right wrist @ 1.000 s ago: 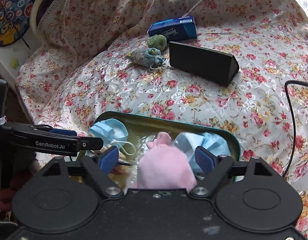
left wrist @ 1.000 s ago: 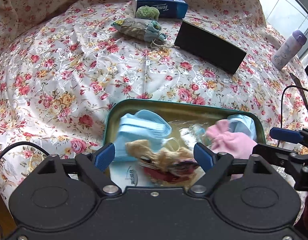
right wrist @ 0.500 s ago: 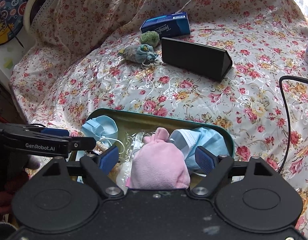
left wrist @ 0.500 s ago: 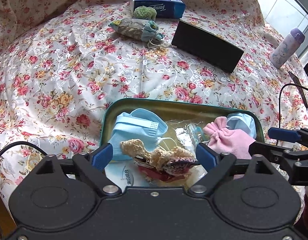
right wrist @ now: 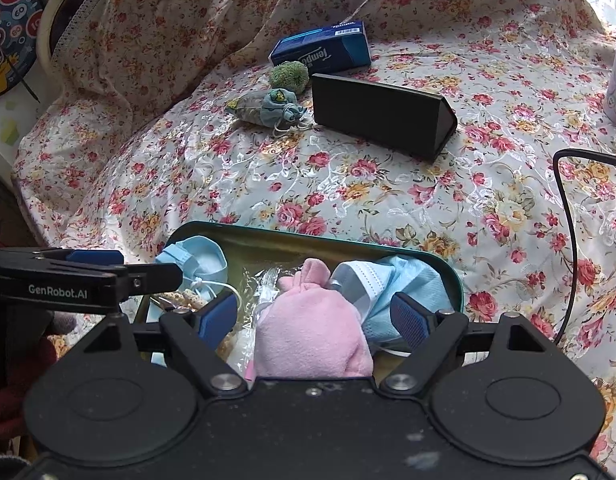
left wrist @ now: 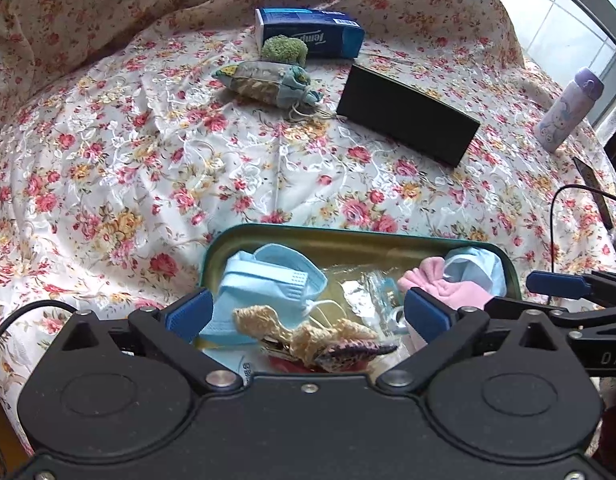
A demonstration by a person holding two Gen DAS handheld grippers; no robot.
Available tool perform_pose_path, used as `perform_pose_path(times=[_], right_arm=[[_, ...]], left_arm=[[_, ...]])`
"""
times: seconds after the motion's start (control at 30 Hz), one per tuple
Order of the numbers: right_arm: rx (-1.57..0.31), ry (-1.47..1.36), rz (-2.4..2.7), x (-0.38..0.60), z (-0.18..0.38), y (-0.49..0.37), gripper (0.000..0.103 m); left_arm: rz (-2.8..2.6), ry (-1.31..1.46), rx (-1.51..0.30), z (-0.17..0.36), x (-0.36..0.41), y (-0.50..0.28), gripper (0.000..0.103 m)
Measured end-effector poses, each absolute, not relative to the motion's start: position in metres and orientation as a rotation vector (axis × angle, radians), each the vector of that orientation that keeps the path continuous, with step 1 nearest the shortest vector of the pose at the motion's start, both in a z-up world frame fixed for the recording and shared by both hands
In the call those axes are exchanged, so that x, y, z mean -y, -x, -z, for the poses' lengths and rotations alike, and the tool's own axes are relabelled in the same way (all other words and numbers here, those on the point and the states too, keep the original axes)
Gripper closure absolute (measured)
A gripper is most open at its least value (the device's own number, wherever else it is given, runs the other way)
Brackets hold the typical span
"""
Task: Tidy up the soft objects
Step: 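Release the pink pouch into the tray with right while left drops the hair clip bundle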
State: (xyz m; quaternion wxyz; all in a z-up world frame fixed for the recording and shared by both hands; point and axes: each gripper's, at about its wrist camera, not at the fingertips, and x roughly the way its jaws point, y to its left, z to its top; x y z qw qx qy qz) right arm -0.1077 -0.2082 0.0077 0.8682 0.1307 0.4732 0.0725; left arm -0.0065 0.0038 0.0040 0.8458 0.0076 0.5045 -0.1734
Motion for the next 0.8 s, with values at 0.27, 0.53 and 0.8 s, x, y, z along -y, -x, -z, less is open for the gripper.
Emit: perform_pose_path(times=[0.27,0.53,0.8], right_arm=[[-1.005,-0.279,-0.149,0.207,-0.004,0.102,0.019],[-1.03,-0.272,-0.138,0.209,0.001,0.096,0.018],[-1.045,-0.277,-0.087,0.215,0.003,0.081,0.016]], left_arm=[[0.34,-0.009,-1.082,-0.001,-0.005,0.0,0.005],[0.29,-0.012,-1.065,-0.002,-0.005,-0.006,0.005],[0.202,-0.055,-0.993,-0.007,-0.004,-0.017,0.005]])
